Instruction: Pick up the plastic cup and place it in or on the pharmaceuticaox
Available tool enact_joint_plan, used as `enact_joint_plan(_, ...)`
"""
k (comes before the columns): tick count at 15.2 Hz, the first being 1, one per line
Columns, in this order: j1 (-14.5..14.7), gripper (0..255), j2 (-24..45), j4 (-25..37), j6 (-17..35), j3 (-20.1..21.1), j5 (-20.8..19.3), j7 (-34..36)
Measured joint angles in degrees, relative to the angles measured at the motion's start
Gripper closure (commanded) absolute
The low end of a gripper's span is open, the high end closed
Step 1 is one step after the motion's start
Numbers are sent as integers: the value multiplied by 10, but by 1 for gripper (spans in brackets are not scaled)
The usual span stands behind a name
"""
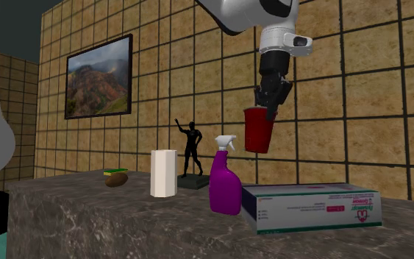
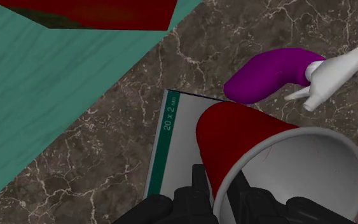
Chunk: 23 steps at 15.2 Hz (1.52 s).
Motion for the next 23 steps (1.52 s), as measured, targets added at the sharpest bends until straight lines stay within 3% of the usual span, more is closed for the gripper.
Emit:
enact_joint_plan(6,-7,255,138,200,-69,-14,-36,-17)
enact_joint_plan(9,2,255,240,362,-131,-20,-58,-21)
enact_joint_plan(10,4,255,256,384,-139,-21,-61,-22)
enact_joint_plan(23,-8,255,234,254,-31,-23,-56,-35)
